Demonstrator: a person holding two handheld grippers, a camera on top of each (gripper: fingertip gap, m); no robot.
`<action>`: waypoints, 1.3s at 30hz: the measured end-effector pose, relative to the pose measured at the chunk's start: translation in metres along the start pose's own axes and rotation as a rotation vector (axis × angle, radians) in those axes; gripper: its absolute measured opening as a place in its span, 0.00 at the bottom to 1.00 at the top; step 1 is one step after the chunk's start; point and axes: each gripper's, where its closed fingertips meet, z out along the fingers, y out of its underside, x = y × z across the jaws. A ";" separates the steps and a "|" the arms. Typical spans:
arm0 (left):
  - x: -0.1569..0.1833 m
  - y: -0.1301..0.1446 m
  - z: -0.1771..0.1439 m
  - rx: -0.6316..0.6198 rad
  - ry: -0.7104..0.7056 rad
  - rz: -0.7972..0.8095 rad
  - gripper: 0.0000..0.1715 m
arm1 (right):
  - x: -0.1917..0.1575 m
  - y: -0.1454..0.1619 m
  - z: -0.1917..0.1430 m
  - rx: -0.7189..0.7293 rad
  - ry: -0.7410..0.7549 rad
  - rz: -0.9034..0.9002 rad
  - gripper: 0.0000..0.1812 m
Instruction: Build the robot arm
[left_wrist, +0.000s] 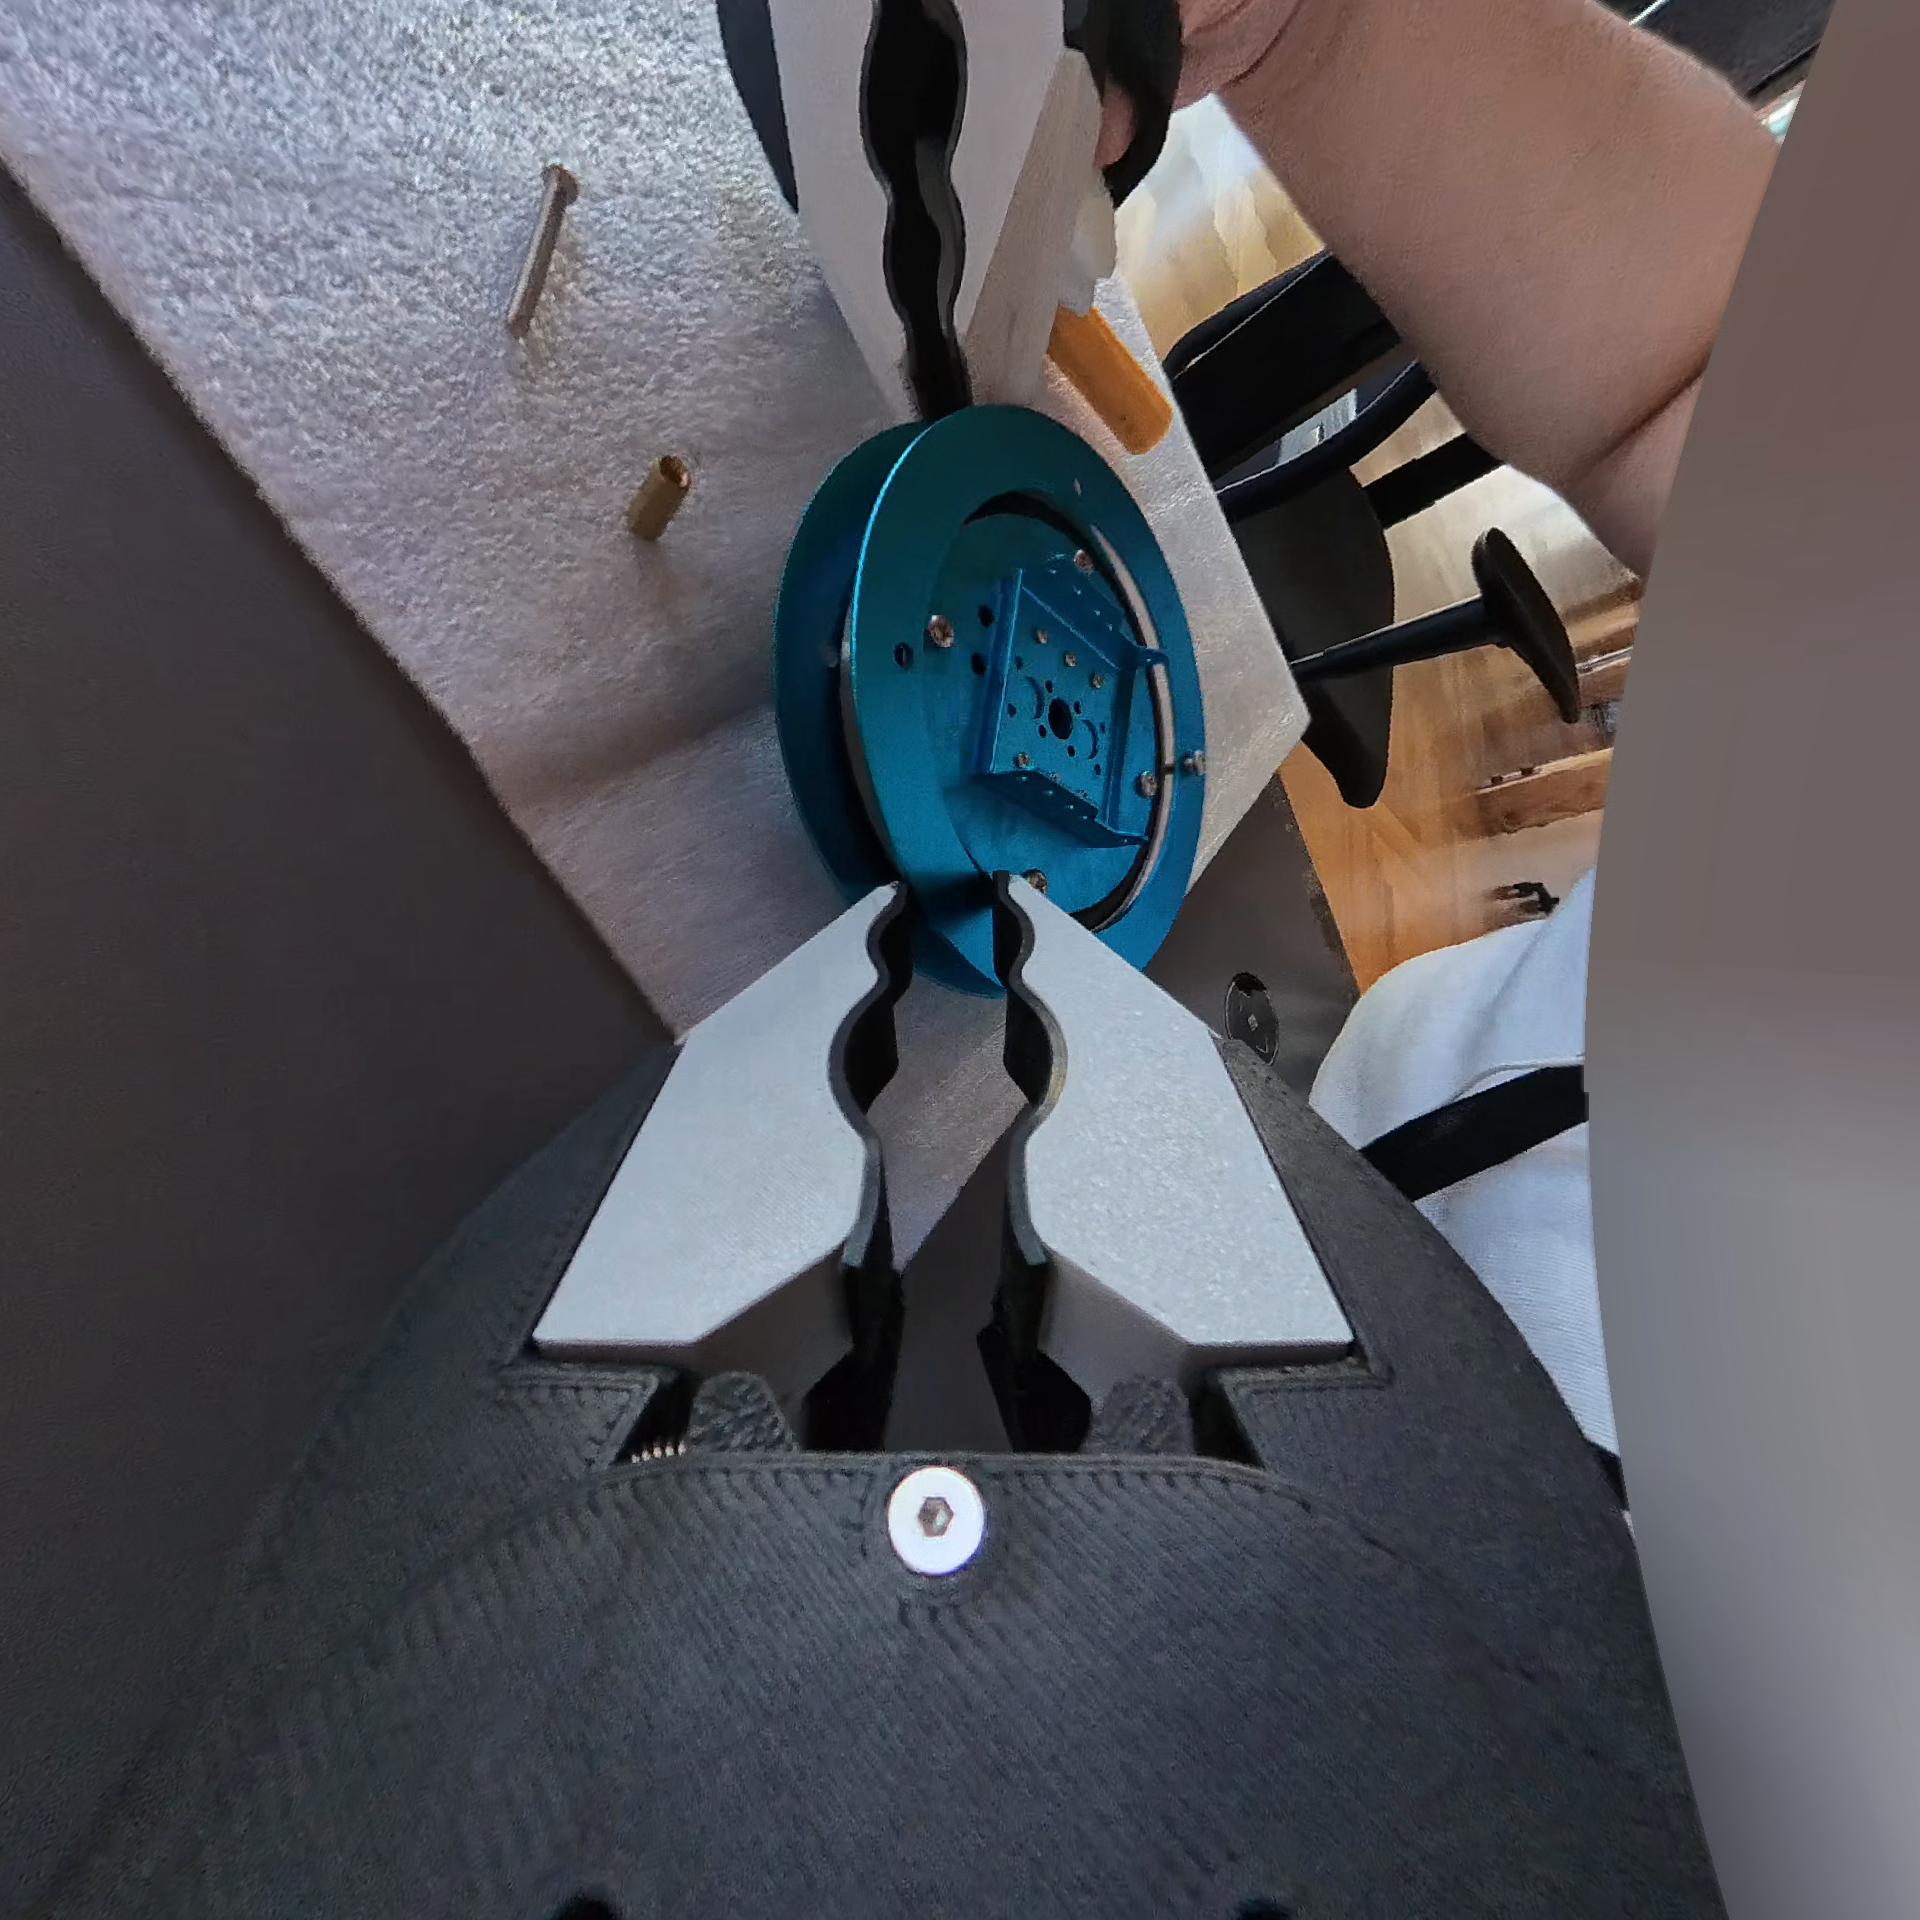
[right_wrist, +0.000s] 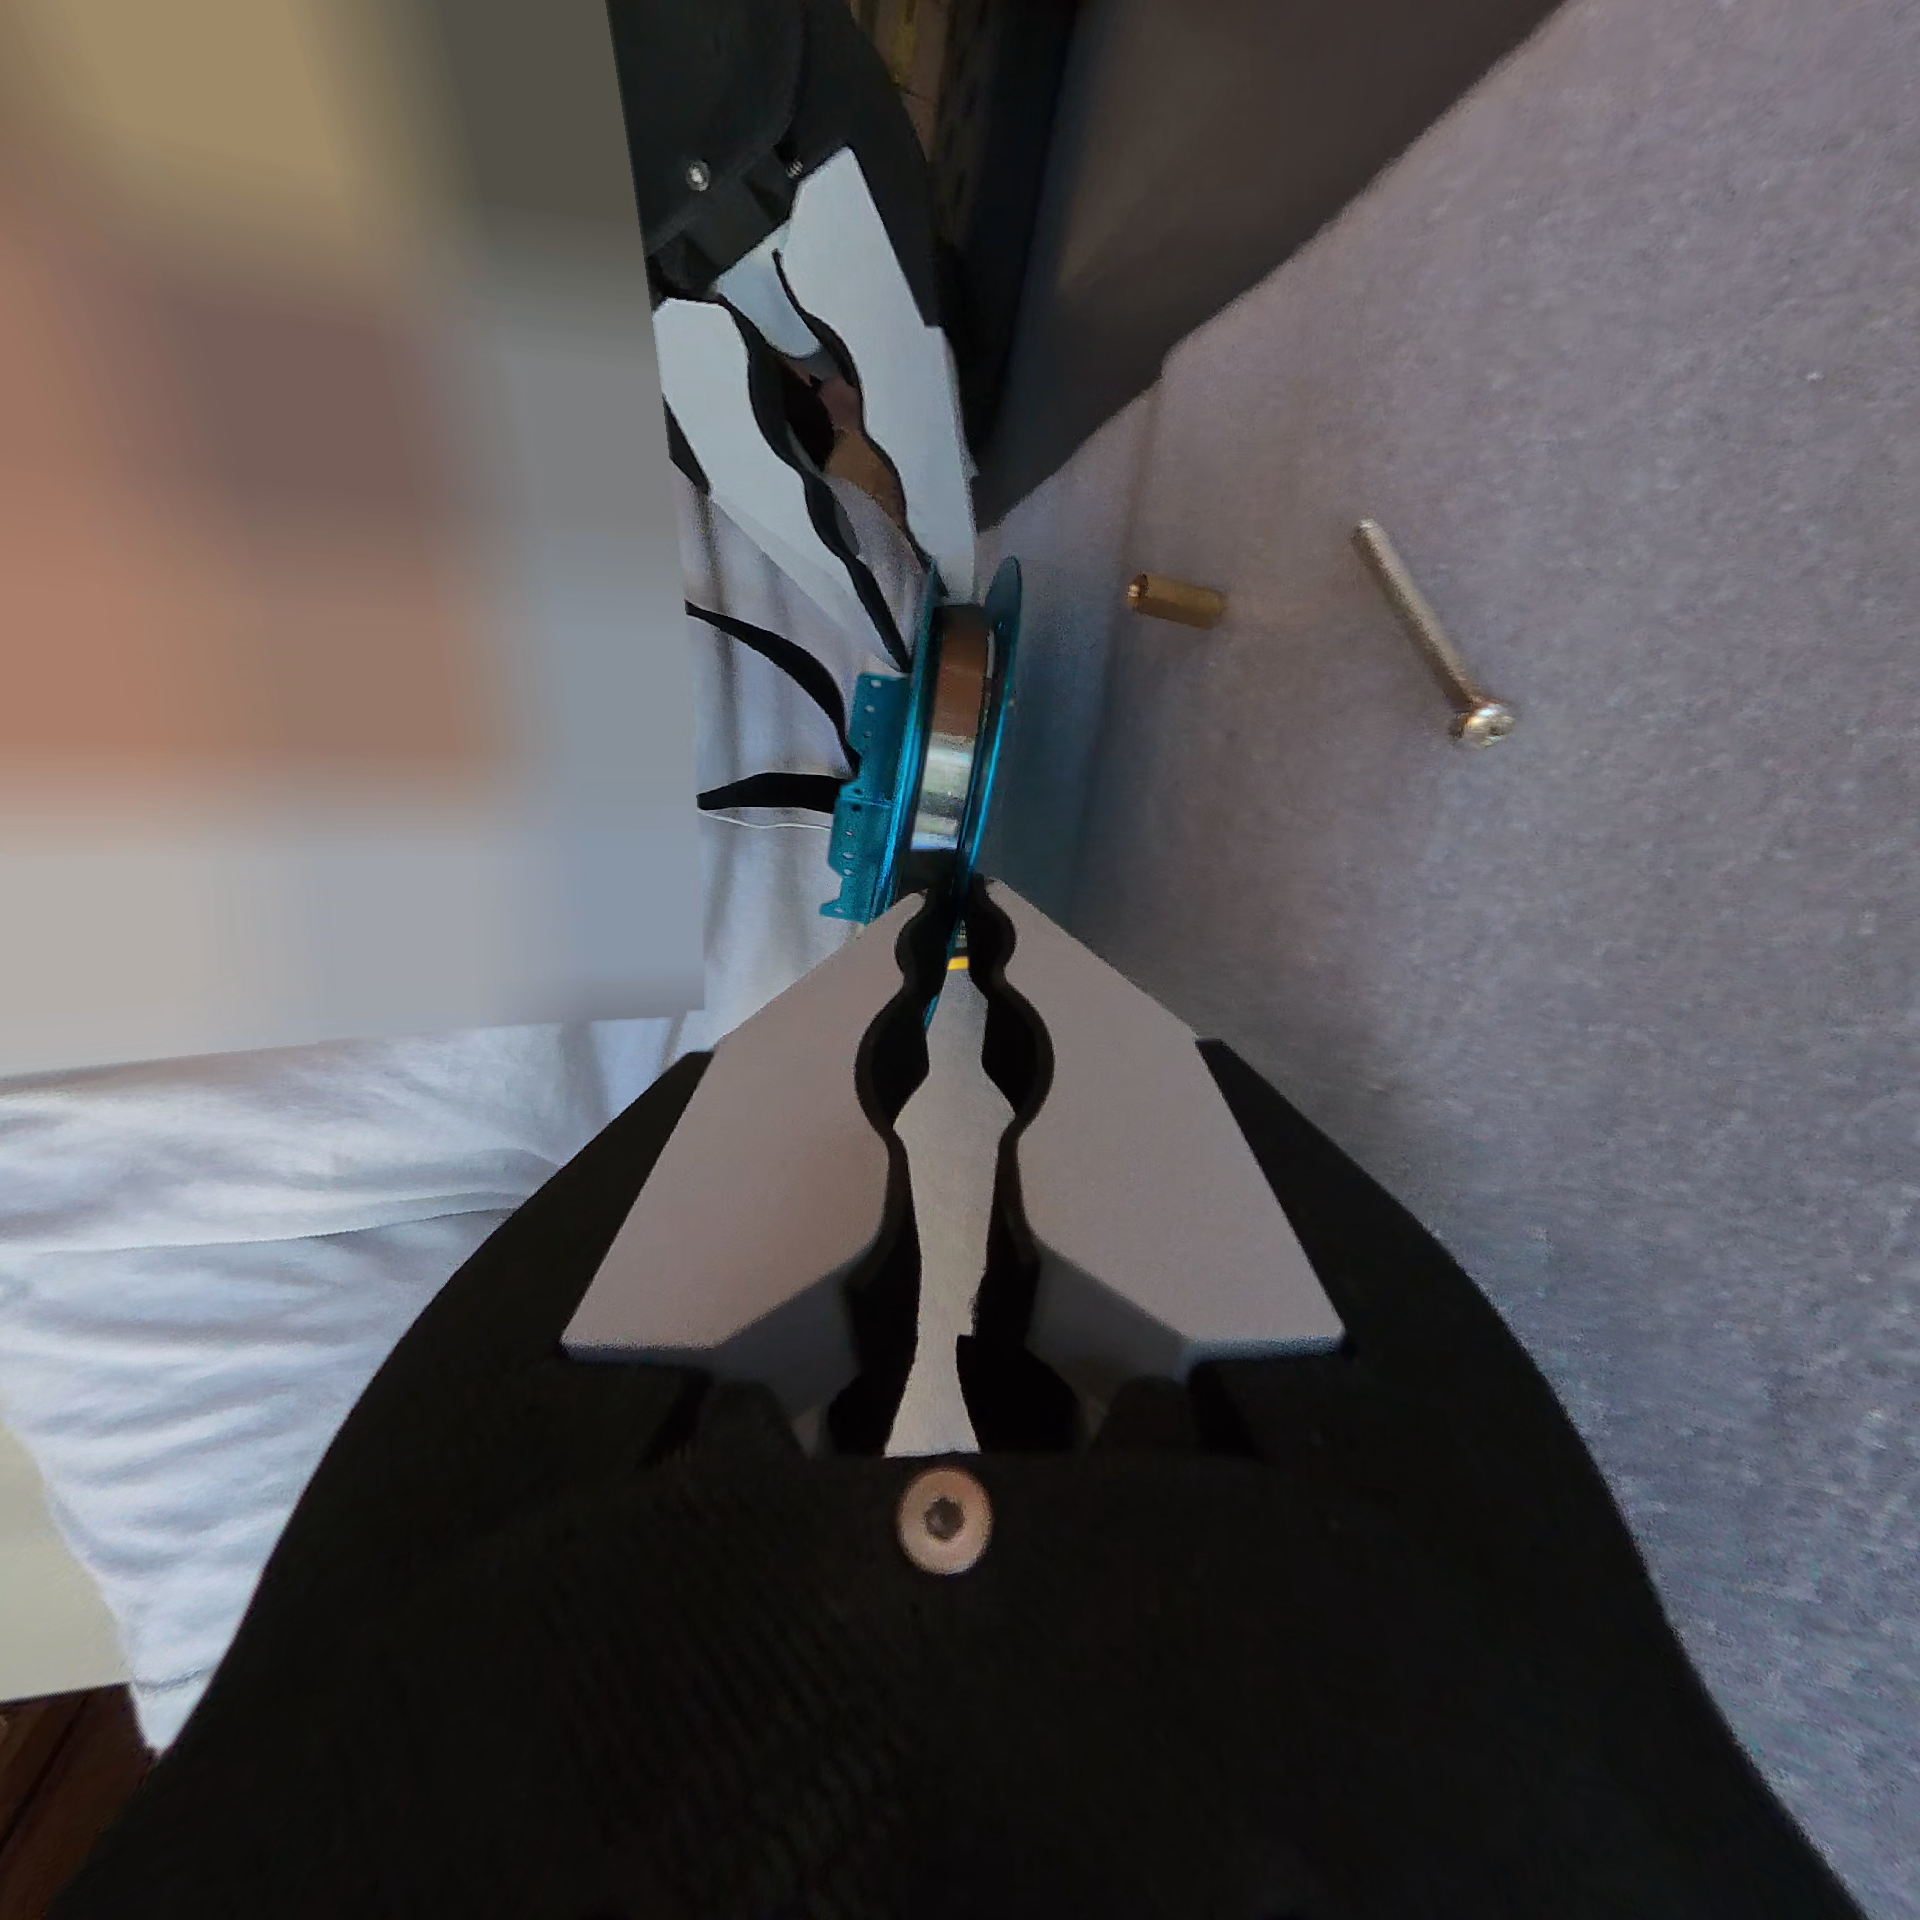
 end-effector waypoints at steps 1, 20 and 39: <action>0.002 -0.002 0.000 0.005 0.006 0.006 0.07 | -0.002 -0.001 0.000 0.010 -0.011 -0.006 0.01; 0.011 -0.015 0.002 0.067 0.146 -0.099 0.12 | -0.009 0.001 -0.006 0.098 0.024 -0.062 0.01; 0.028 -0.003 0.013 -0.030 0.283 -0.146 0.11 | -0.022 0.006 -0.009 0.149 0.036 -0.182 0.00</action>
